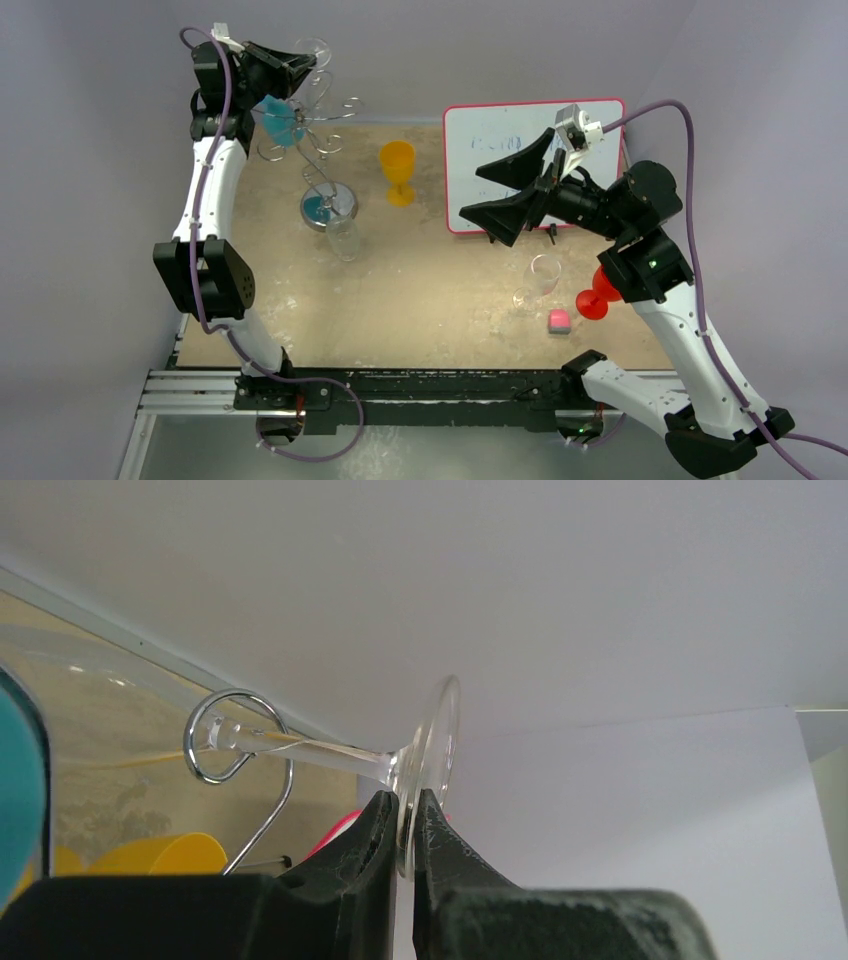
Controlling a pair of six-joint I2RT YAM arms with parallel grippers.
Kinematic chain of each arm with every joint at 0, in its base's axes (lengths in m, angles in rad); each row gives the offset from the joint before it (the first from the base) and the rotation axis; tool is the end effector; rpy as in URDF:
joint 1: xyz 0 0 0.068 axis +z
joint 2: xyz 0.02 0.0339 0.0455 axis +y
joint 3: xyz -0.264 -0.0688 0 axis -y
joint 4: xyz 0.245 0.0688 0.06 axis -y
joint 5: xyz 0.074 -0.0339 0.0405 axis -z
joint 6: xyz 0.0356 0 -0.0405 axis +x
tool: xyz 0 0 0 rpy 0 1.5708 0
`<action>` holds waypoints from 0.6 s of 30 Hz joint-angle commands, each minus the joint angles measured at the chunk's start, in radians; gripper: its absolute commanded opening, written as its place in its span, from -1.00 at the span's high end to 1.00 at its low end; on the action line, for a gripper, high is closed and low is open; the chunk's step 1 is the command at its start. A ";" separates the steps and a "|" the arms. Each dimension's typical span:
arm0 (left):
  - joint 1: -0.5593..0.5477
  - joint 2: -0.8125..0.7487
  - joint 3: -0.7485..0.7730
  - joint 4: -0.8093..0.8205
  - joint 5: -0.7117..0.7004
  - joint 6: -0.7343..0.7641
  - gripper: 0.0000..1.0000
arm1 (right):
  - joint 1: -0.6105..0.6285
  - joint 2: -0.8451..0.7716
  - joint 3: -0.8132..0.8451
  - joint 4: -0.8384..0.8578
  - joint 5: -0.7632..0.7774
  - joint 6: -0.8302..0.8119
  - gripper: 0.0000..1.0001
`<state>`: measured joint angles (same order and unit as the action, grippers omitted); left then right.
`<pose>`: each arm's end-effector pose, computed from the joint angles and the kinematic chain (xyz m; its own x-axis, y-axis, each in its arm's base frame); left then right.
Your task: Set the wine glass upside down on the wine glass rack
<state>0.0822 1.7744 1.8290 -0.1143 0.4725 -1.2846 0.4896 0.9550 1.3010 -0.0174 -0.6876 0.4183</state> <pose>0.4202 0.0184 0.4390 -0.3810 -0.8885 -0.2558 0.0501 0.2564 -0.9653 0.1427 0.1016 0.5013 -0.1027 0.3009 -0.9481 -0.9322 0.3034 0.1973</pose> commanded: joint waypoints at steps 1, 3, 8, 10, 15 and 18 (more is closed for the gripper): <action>0.022 0.000 0.015 0.110 0.072 -0.070 1.00 | -0.004 -0.013 0.010 0.025 0.021 -0.010 -1.00; 0.023 0.002 0.044 0.063 0.072 -0.023 1.00 | -0.005 -0.014 0.009 0.021 0.024 -0.011 -1.00; 0.027 0.028 0.098 -0.004 0.105 0.005 1.00 | -0.004 -0.029 0.004 0.016 0.032 -0.010 -1.00; 0.027 0.020 0.077 -0.012 0.107 0.014 1.00 | -0.003 -0.034 0.005 0.011 0.031 -0.010 -1.00; 0.026 0.008 0.050 -0.023 0.084 0.032 0.88 | -0.004 -0.049 0.009 0.003 0.026 -0.011 -1.00; 0.028 0.017 0.068 -0.052 0.073 0.048 0.85 | -0.004 -0.055 0.009 0.003 0.029 -0.010 -1.00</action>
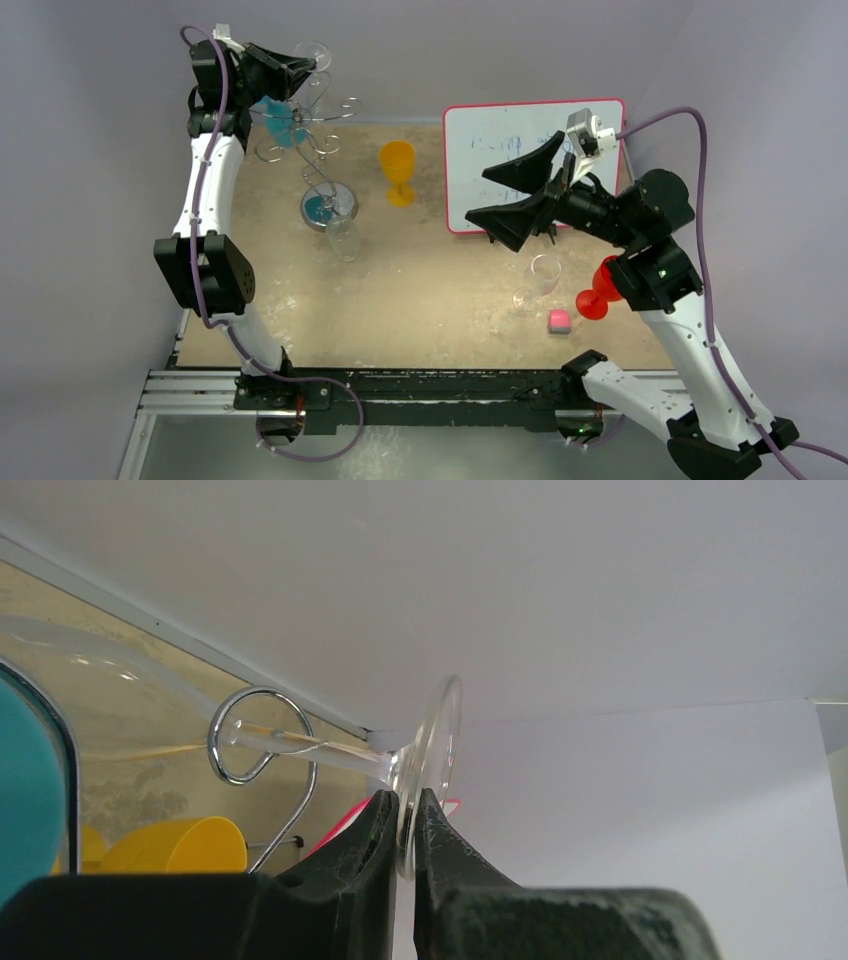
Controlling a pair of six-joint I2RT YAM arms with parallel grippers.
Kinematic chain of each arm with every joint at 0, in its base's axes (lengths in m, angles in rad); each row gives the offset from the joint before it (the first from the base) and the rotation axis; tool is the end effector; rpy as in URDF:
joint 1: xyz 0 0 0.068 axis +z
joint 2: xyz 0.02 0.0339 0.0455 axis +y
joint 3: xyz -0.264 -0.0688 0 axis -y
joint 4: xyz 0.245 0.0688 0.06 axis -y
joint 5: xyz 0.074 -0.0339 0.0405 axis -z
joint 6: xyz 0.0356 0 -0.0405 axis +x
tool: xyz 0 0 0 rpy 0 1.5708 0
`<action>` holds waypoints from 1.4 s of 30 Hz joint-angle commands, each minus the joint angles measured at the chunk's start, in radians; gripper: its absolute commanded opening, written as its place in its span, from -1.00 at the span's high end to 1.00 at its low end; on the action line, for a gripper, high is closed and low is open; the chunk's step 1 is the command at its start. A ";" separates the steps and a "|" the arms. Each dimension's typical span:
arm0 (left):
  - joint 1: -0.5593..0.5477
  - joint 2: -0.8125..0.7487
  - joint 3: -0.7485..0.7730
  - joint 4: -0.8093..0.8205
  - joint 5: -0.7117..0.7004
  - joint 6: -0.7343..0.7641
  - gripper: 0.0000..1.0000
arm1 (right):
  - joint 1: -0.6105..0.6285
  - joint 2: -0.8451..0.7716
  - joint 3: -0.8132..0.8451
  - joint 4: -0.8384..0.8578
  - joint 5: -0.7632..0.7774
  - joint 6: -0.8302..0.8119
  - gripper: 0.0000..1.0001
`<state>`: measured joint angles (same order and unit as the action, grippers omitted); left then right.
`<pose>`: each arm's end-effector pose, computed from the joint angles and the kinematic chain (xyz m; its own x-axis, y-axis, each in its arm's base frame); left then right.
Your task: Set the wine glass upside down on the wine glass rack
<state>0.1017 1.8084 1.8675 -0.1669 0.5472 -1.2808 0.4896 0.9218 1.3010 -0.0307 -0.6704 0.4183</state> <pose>0.4266 0.0249 0.4332 -0.4406 -0.8675 -0.2306 0.0198 0.2475 -0.9687 0.1322 0.0955 0.5051 -0.0836 0.3161 -0.9450 -0.9301 0.3157 0.1879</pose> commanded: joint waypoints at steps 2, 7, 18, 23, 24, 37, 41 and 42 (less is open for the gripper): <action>0.009 -0.012 0.049 -0.032 -0.021 0.066 0.84 | -0.003 -0.026 0.006 0.012 0.012 -0.010 -1.00; 0.013 -0.012 0.053 -0.059 -0.060 0.088 0.74 | -0.003 -0.030 0.000 0.014 0.019 -0.010 -1.00; 0.014 -0.001 0.060 -0.080 -0.075 0.103 0.62 | -0.003 -0.021 0.032 -0.012 0.031 -0.027 -1.00; 0.014 -0.008 0.076 -0.111 -0.092 0.133 0.48 | -0.004 -0.020 0.023 -0.008 0.028 -0.024 -1.00; 0.015 -0.010 0.078 -0.120 -0.100 0.144 0.46 | -0.004 -0.019 0.023 -0.008 0.029 -0.024 -1.00; 0.015 -0.032 0.111 -0.213 -0.164 0.231 0.33 | -0.004 -0.024 0.026 -0.017 0.035 -0.033 -1.00; 0.015 -0.045 0.154 -0.270 -0.191 0.287 0.27 | -0.005 -0.029 0.021 -0.020 0.035 -0.036 -1.00; 0.015 -0.051 0.161 -0.283 -0.202 0.305 0.26 | -0.004 -0.029 0.023 -0.024 0.035 -0.037 -1.00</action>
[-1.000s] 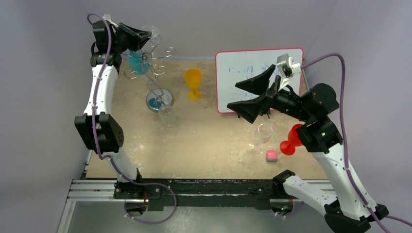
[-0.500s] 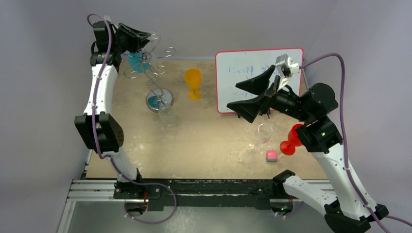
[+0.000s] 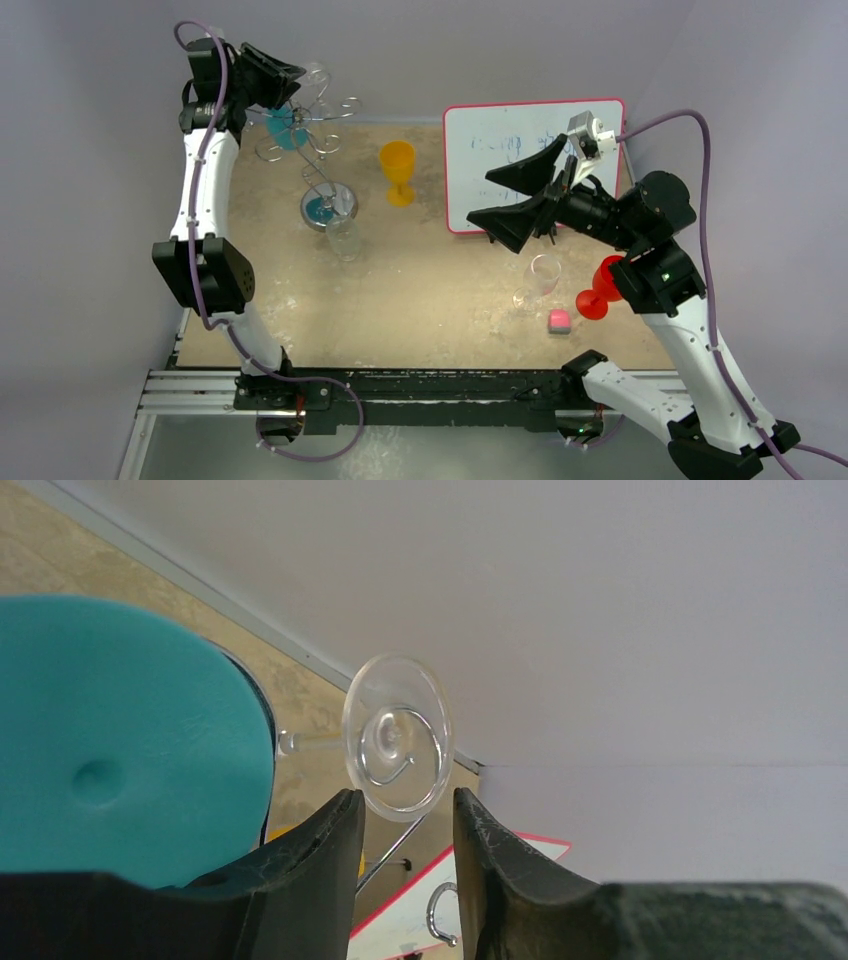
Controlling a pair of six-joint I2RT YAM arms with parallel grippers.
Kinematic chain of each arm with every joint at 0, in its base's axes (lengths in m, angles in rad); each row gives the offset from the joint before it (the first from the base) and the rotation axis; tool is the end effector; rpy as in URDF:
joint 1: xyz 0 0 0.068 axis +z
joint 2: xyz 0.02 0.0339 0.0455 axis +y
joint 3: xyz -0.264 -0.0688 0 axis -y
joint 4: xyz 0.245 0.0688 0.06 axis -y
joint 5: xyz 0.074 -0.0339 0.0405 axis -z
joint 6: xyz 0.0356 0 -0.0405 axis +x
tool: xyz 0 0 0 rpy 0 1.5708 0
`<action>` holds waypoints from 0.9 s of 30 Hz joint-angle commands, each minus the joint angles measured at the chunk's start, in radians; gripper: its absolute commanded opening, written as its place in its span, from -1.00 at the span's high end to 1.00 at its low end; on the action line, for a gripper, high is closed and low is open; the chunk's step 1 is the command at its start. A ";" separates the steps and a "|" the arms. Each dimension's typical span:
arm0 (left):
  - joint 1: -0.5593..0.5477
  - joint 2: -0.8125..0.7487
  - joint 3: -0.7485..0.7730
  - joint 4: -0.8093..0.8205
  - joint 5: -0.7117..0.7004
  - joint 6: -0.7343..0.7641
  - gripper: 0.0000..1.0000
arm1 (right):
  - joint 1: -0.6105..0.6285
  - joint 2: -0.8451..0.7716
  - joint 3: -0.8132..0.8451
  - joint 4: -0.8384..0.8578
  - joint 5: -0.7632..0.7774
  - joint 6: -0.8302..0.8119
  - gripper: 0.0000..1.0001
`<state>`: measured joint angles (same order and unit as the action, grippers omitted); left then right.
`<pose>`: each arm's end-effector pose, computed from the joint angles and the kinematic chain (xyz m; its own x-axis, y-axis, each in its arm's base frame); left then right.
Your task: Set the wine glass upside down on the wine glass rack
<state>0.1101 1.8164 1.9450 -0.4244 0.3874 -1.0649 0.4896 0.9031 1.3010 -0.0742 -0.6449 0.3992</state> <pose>0.4207 0.0330 0.4293 -0.3656 -0.8553 -0.3672 -0.1287 0.4372 -0.8901 0.1279 0.0924 0.5036 -0.0829 0.3078 -0.9478 -0.9188 0.3447 0.1923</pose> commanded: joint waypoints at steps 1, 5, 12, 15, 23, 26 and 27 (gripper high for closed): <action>0.007 -0.063 0.089 -0.032 -0.054 0.101 0.24 | -0.004 -0.012 0.023 0.016 0.012 -0.020 -1.00; 0.007 -0.081 0.112 -0.085 -0.114 0.149 0.14 | -0.003 -0.012 0.021 0.008 0.038 -0.023 -1.00; 0.007 -0.152 0.133 -0.164 -0.235 0.249 -0.05 | -0.004 -0.008 0.034 -0.094 0.241 -0.013 -1.00; 0.007 -0.186 0.156 -0.214 -0.260 0.300 -0.21 | -0.004 -0.010 0.033 -0.151 0.360 -0.010 -1.00; 0.007 -0.329 0.098 -0.370 -0.295 0.455 -0.35 | -0.003 0.035 0.037 -0.402 0.811 0.079 -1.00; 0.007 -0.420 -0.001 -0.400 -0.292 0.499 -0.35 | -0.003 0.088 0.073 -0.568 1.005 0.204 -0.98; 0.006 -0.462 -0.057 -0.388 -0.283 0.503 -0.35 | -0.005 0.109 0.092 -0.644 1.055 0.271 -0.95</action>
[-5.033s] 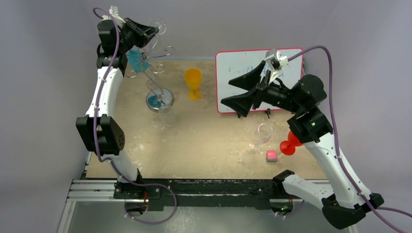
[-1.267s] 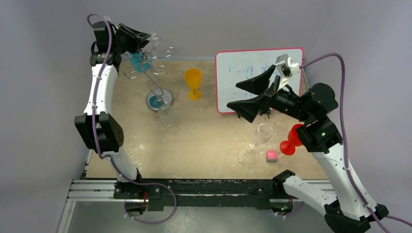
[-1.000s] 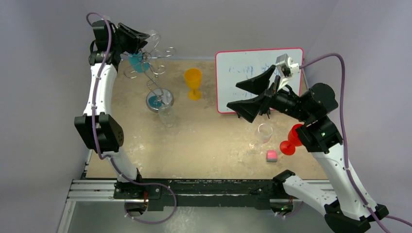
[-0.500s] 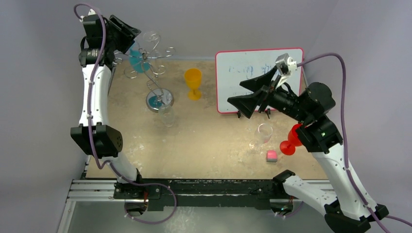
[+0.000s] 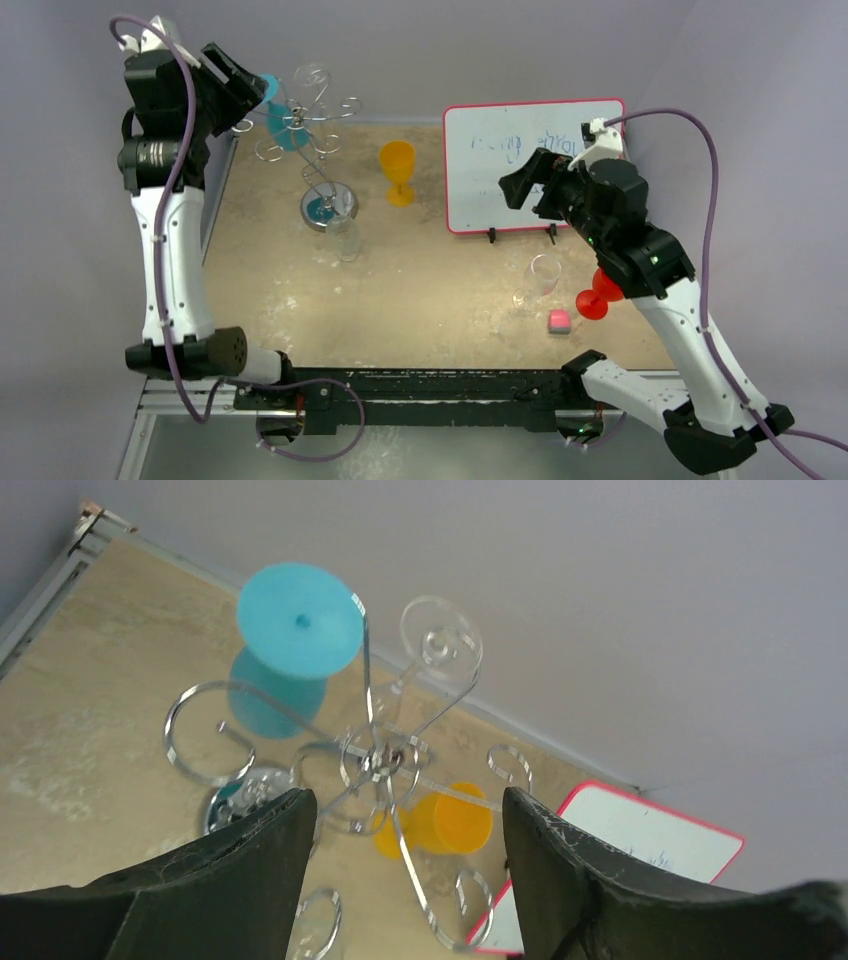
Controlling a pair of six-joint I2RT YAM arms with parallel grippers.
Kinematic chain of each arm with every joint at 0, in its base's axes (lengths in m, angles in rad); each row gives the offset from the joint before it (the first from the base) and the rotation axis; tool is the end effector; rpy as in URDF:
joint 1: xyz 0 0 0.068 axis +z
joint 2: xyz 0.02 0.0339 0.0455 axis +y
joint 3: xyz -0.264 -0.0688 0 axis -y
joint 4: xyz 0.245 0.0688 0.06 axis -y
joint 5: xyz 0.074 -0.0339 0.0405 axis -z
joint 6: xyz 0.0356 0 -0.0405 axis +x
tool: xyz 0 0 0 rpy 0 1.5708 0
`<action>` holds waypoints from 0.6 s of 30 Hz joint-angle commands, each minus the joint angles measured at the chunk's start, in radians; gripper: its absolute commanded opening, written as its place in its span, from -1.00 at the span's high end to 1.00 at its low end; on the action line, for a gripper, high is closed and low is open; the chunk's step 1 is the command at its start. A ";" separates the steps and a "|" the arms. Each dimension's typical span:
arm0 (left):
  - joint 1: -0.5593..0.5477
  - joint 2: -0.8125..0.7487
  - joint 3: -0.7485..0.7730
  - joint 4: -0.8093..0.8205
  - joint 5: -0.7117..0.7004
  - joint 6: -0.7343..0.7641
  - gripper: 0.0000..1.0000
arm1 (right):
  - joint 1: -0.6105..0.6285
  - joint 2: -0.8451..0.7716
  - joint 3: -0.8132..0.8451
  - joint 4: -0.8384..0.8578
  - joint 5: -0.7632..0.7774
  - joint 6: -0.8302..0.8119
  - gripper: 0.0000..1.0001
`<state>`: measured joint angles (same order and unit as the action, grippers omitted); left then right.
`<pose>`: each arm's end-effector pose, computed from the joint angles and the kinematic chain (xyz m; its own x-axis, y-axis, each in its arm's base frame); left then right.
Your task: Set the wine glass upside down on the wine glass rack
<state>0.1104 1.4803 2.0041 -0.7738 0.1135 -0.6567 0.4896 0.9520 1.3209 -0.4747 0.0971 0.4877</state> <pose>0.2830 0.0273 0.5239 -0.1945 -0.6319 -0.7503 -0.1504 0.7751 -0.6137 0.1627 0.0828 0.4613 -0.2618 0.3890 -0.8833 -0.2947 0.8393 0.4569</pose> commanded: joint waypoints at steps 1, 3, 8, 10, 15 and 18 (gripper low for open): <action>0.003 -0.177 -0.186 -0.008 0.014 0.095 -0.35 | -0.004 0.077 0.090 -0.308 0.355 0.235 -0.93; -0.012 -0.288 -0.337 0.076 0.070 0.084 -0.35 | -0.004 0.097 0.111 -0.421 0.414 0.352 -0.82; -0.078 -0.496 -0.562 0.162 0.175 0.112 -0.35 | -0.004 0.068 0.051 -0.522 0.415 0.500 -0.30; -0.121 -0.543 -0.607 0.176 0.215 0.125 -0.35 | -0.004 0.067 0.024 -0.559 0.405 0.543 -0.16; -0.184 -0.618 -0.698 0.212 0.335 0.140 -0.35 | -0.004 0.092 -0.034 -0.637 0.404 0.660 0.01; -0.190 -0.638 -0.757 0.245 0.358 0.126 -0.35 | -0.005 0.091 -0.103 -0.581 0.356 0.669 0.07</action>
<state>-0.0696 0.8642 1.3060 -0.6312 0.3836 -0.5514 0.4885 1.0348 1.2823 -1.0462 0.4591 1.0618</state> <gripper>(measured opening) 0.674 0.486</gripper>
